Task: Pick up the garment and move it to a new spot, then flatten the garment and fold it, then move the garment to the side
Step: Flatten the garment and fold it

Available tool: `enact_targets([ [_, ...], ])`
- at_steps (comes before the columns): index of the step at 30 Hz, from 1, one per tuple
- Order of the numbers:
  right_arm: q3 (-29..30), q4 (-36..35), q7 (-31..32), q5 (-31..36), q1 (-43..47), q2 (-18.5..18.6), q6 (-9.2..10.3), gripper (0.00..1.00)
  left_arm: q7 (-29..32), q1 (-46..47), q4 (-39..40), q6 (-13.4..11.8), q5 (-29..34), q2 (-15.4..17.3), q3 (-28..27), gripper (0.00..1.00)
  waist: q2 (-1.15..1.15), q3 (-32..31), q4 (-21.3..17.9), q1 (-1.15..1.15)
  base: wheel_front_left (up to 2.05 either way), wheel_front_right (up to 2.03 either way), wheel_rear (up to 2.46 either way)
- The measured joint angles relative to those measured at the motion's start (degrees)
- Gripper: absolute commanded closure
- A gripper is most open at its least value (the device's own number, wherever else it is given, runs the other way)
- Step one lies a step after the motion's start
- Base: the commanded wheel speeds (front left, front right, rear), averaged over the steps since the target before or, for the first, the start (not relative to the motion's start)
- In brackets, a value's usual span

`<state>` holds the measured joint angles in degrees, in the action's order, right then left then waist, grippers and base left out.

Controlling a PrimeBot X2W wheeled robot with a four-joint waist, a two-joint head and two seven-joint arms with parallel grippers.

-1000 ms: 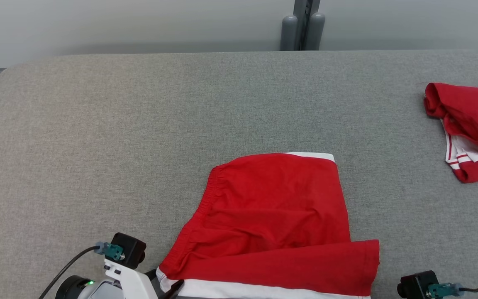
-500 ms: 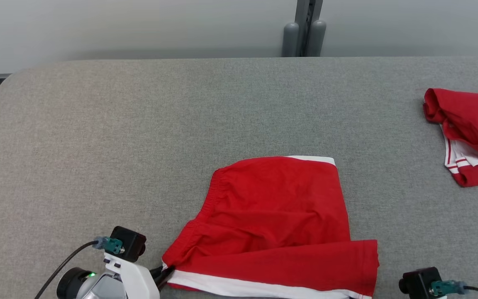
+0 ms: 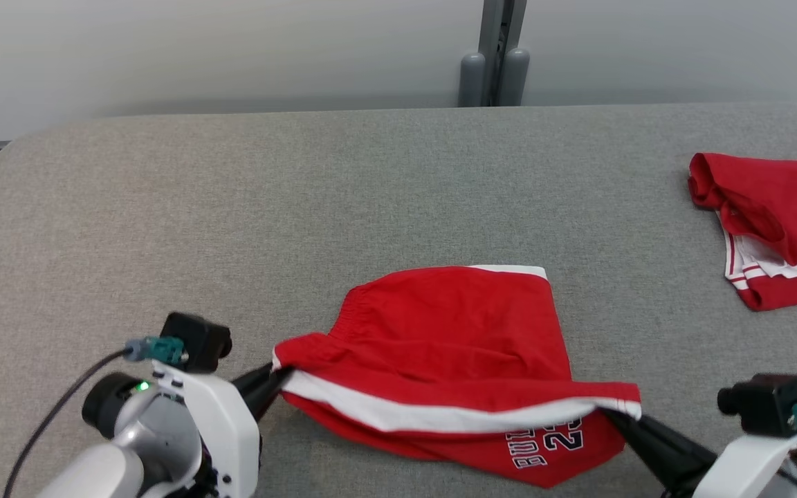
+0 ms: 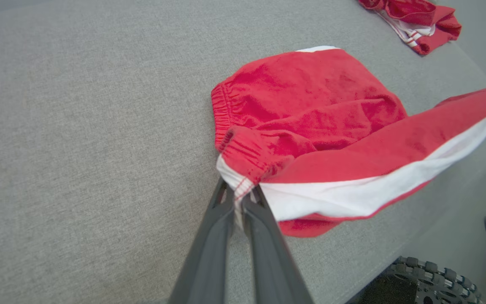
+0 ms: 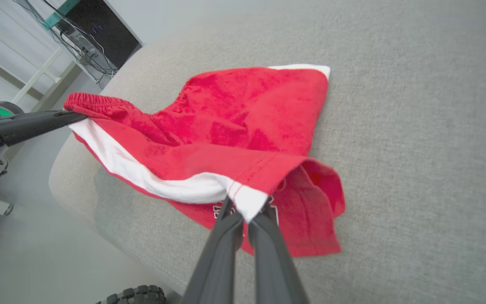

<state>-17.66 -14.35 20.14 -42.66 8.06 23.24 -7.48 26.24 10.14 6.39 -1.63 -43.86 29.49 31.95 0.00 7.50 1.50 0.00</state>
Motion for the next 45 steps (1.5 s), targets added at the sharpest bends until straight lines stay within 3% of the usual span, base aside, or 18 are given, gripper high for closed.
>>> enact_targets([
  [6,1.31,-1.77,1.03,-3.15,-10.86,3.69,0.0,1.0,3.38,11.23,-2.08,1.41,1.59,0.01,-0.74,1.0,0.0,1.97,-1.1,0.0,0.0,0.0,0.0],
  [11,1.66,0.6,1.1,-7.98,-25.07,6.23,0.0,1.0,5.57,26.04,-8.23,4.19,2.13,-2.35,-1.75,1.0,0.0,5.79,-1.69,0.0,0.0,0.0,0.0],
  [20,-3.18,11.6,0.76,-14.16,-56.08,10.77,0.0,1.0,6.36,54.02,-25.92,8.21,5.06,-7.56,-0.05,1.0,0.0,16.02,-2.33,0.0,0.0,0.0,0.0],
  [28,-9.25,22.86,-6.62,-14.13,-80.17,11.54,-0.01,1.0,-0.46,74.02,-40.97,8.9,6.6,-12.14,0.77,1.0,0.0,23.64,-2.45,0.0,0.0,0.0,0.0],
  [38,-17.45,34.55,-15.33,-15.05,-98.44,11.68,-0.02,1.0,-11.24,87.28,-54.38,9.12,7.67,-15.66,3.86,1.0,0.0,24.9,-2.27,0.0,0.0,0.0,0.0],
  [45,-27.19,35.12,-15.23,-19.17,-95.01,14.22,-0.01,1.0,-11.55,82.35,-56.45,9.12,1.92,-16.05,10.71,1.0,0.0,24.81,-1.21,0.0,0.0,0.0,0.0],
])
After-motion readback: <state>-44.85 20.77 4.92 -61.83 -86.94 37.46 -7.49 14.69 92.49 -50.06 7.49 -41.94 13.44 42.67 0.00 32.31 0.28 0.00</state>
